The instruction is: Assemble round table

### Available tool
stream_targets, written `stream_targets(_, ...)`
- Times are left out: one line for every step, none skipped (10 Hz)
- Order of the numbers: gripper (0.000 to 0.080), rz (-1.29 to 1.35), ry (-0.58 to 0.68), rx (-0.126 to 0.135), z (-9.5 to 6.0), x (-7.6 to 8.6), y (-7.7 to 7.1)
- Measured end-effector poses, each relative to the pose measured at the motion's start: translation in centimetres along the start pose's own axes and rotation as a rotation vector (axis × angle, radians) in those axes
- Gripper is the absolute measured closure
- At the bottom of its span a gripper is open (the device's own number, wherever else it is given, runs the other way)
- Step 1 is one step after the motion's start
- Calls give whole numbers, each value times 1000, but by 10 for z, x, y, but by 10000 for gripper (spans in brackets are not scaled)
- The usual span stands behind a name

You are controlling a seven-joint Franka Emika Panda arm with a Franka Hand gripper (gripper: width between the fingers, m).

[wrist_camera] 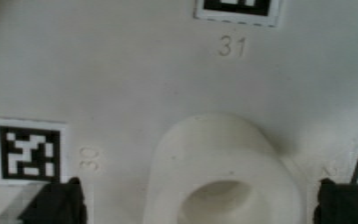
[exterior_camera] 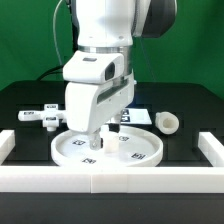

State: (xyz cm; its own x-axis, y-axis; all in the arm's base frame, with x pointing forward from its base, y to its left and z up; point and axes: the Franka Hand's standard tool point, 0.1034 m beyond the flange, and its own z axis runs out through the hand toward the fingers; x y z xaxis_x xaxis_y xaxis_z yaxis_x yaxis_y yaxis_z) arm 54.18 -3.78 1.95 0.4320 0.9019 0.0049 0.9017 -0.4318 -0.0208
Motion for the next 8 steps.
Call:
stream_targets(150, 0, -2, 8, 4, 0, -3)
stream_targets(150, 1, -3, 12, 7, -1, -4)
stream_targets(150, 0, -3, 13, 7, -1, -4)
stream_targets(150, 0, -4, 13, 7, -1, -4)
stream_targets(239, 0, -4, 14, 7, -1, -4)
stream_targets(239, 0, -4, 13, 7, -1, -4)
stream_targets(394, 0, -4, 13, 7, -1, -4)
stream_targets(393, 0, -4, 13, 7, -1, -4)
